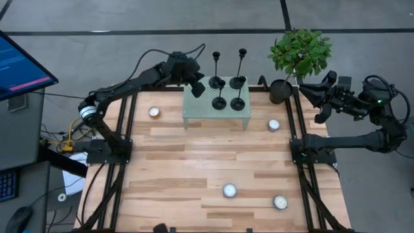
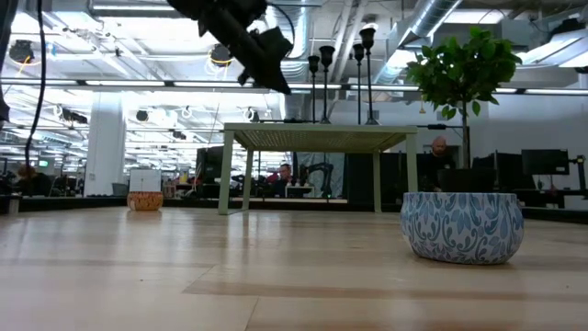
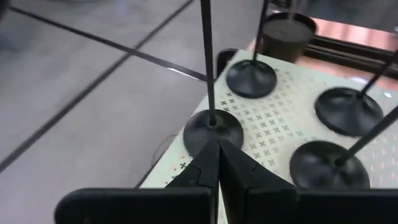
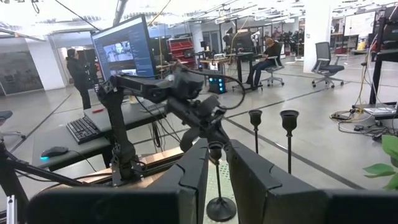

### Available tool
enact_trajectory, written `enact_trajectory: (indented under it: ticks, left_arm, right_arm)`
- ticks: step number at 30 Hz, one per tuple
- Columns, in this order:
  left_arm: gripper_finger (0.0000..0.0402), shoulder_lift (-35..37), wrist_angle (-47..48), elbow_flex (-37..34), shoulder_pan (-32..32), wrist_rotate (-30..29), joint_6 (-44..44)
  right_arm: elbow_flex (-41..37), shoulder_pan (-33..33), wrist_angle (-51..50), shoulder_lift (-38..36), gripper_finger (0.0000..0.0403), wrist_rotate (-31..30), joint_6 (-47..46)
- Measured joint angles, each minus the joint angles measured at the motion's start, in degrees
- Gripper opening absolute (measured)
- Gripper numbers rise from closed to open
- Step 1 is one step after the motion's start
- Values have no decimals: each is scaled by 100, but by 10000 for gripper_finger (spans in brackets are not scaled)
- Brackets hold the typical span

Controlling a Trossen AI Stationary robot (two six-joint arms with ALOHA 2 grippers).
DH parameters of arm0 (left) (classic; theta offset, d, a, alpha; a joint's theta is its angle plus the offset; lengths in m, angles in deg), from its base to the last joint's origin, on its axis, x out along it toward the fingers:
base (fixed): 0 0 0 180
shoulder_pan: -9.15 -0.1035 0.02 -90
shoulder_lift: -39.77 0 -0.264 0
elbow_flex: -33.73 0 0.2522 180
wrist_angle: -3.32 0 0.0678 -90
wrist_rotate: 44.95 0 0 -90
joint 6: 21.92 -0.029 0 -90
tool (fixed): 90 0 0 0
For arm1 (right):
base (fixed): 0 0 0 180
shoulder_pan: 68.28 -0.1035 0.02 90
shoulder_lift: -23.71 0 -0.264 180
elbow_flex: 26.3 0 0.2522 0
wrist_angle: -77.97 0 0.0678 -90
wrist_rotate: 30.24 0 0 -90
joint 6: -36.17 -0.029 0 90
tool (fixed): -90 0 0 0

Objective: Pick & Place candle stick holders
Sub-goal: Adjust the black candle holder on the shelf

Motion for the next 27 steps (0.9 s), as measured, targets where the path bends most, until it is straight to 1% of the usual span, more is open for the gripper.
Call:
enact_trajectory:
  ticks: [4, 7, 10, 14, 22, 27]
  left_arm:
    - [1, -81, -121, -160, -172, 693, -167]
    - [1, -30, -477, -523, -244, 789, -214]
    - [1, -13, -1140, -908, -295, 765, -213]
    - [1, -78, -1488, -1125, -320, 584, -290]
    - [0, -220, -1622, -1144, -295, 286, -430]
    - [0, -375, -1704, -1137, -290, 270, -467]
  right_arm:
    - [0, 0, 0, 0, 56, 0, 1]
    - [0, 2, 0, 0, 56, 0, 22]
    - [0, 0, 0, 0, 56, 0, 44]
    - [0, 0, 0, 0, 56, -2, 44]
    - [0, 2, 0, 1, 56, -2, 44]
    - [0, 2, 0, 2, 56, -2, 60]
